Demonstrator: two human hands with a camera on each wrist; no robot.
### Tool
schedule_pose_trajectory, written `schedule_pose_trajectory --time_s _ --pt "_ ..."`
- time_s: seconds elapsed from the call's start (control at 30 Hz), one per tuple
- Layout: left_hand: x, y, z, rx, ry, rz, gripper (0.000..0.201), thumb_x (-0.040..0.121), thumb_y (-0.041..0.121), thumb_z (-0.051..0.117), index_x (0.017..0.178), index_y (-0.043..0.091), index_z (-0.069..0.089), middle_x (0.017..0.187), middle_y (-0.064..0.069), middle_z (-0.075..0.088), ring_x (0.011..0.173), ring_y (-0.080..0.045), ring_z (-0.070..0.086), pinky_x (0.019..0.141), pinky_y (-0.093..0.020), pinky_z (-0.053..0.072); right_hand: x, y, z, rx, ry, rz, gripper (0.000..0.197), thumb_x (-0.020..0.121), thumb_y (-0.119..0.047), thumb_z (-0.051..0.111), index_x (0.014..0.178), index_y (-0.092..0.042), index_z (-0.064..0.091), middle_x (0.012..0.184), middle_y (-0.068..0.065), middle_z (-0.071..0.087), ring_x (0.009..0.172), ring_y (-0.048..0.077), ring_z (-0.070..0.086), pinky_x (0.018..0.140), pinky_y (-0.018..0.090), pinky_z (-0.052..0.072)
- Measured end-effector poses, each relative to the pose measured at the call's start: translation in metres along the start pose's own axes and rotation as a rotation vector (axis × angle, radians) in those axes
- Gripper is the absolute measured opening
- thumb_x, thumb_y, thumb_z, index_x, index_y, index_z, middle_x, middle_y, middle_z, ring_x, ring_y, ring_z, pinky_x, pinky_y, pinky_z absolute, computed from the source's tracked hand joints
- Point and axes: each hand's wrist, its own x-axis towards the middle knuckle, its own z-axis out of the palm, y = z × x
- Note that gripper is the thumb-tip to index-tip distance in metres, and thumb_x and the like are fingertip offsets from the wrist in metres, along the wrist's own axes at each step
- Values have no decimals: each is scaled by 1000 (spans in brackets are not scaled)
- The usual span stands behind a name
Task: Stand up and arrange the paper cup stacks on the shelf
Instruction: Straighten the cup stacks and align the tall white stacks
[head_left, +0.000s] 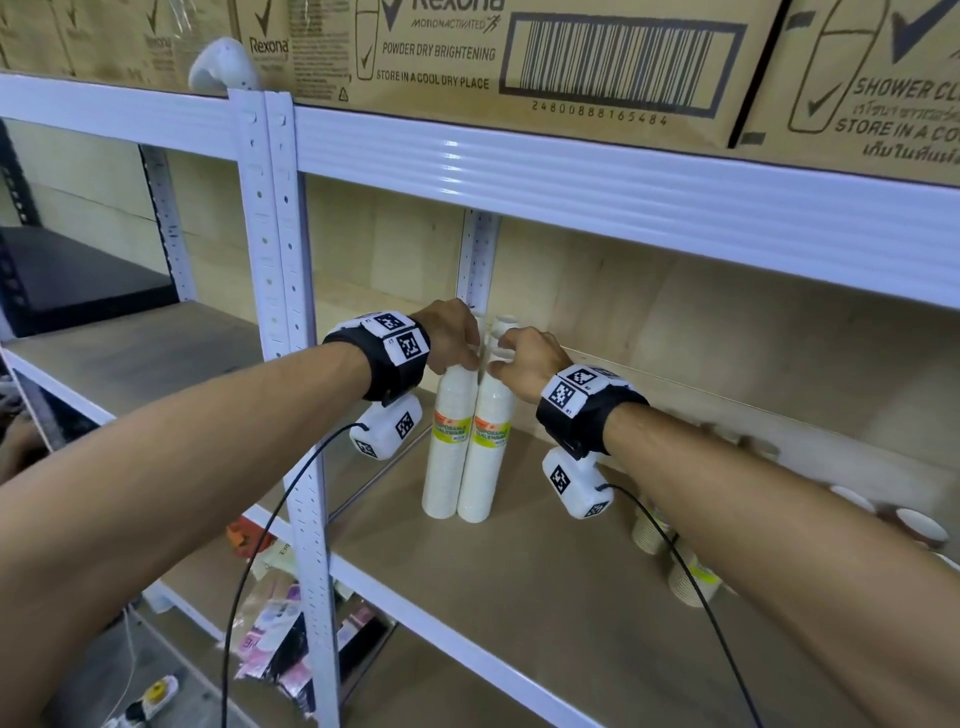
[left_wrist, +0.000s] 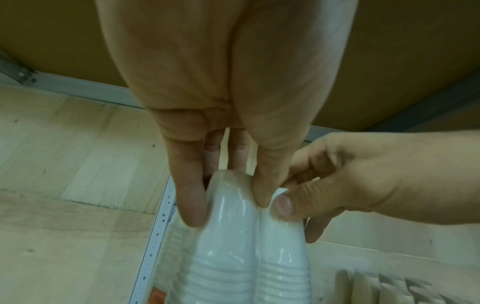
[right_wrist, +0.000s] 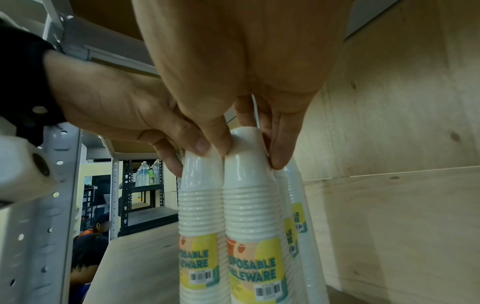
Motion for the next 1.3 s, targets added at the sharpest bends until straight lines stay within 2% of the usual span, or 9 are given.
schedule_pose_trajectory --time_s 0.13,0.3,0.4,0.5,0.63,0.73,0.9,1.17,1.3 --pt "-2 6 -4 12 -37 -18 34 83 17 75 115 9 68 92 -2 61 78 -26 66 76 -38 59 -1 0 -3 30 -15 17 49 88 -20 65 136 -12 55 136 2 58 124 23 55 95 27 43" --pt "-2 13 -8 67 -85 -15 35 81 16 78 114 9 70 101 -8 67 73 -22 67 67 -29 58 -7 3 -10 29 -21 15 37 84 -19 69 119 -9 63 136 0 58 121 23 56 85 22 42" --pt "0 18 -8 102 -102 5 36 80 17 78 115 9 70 107 -8 69 76 -22 67 72 -32 59 -12 6 -16 5 -33 6 38 84 -19 69 120 -9 64 130 5 60 118 25 56 78 21 36" --pt "3 26 -7 92 -106 24 37 80 18 79 114 8 71 111 -10 69 79 -24 69 65 -27 59 -17 12 -24 0 -33 24 35 84 -20 69 116 -8 66 121 7 61 113 25 58 76 22 37" --pt "6 40 -6 88 -110 64 36 82 18 77 116 8 70 111 -9 67 65 -16 65 53 -20 55 -22 21 -33 -14 -36 81 41 80 -27 73 117 -10 65 113 8 62 94 22 58 71 25 40" --pt "10 51 -3 59 -131 95 35 82 19 77 115 8 70 114 -8 67 72 -19 68 57 -23 57 -27 32 -44 -20 -51 105 39 81 -27 73 114 -10 66 108 6 62 94 22 59 71 25 42" --pt "16 76 4 80 -112 153 30 82 23 76 110 13 70 95 -3 69 66 -18 69 50 -21 50 -36 52 -62 -37 -21 149 43 81 -26 73 121 -10 64 119 7 61 100 23 59 75 26 44" --pt "39 110 22 66 -88 260 29 83 16 74 111 11 70 107 -8 67 84 -24 71 65 -29 61 -38 79 -78 -69 78 234 32 78 -28 73 107 -15 67 107 9 63 92 24 61 69 26 43" --pt "55 118 33 91 -35 301 37 83 16 73 119 11 67 118 -6 65 96 -24 67 76 -32 59 -34 93 -81 -74 122 258 33 80 -26 71 110 -15 64 114 9 60 103 25 58 74 26 42"
